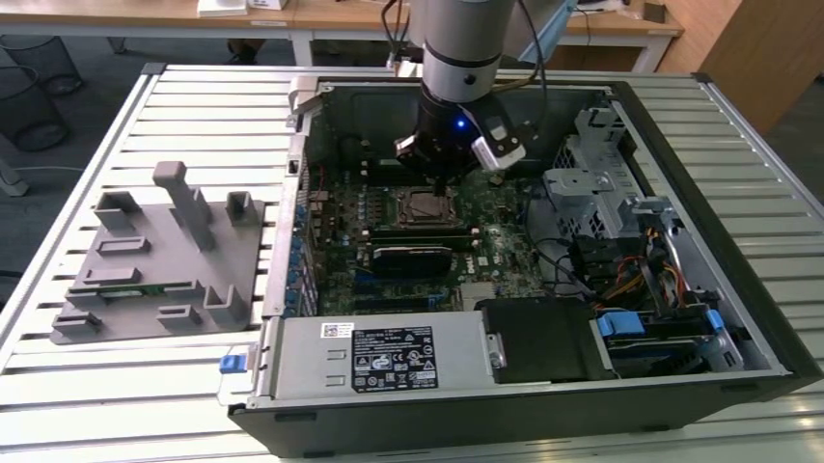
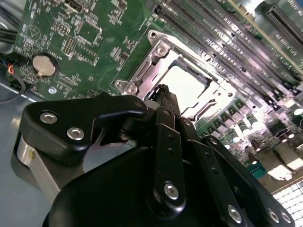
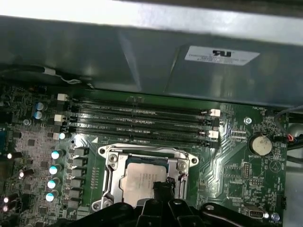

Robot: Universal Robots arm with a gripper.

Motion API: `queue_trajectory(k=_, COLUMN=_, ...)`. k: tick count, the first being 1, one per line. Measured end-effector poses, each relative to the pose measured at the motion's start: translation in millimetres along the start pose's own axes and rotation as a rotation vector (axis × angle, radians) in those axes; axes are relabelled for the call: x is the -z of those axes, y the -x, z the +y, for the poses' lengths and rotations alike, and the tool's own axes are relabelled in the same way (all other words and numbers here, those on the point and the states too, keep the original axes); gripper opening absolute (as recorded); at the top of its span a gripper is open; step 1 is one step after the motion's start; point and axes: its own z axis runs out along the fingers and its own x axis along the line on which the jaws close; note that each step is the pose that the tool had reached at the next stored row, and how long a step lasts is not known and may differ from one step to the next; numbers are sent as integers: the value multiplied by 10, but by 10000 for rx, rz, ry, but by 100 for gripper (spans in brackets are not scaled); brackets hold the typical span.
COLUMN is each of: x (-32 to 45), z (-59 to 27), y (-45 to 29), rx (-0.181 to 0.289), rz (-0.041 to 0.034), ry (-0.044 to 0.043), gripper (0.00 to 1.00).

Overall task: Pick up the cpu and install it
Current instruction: 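Install the second cpu locking lever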

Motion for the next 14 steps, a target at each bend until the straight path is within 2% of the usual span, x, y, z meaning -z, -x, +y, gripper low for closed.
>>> queue_trajectory(k=6, x=96, z=-1, y=0, rx=0, rz=0, ry=-1, gripper=11)
queue_trajectory(k=14, x=112, z=-105, y=-9, rx=0, rz=0, ry=0, gripper=11)
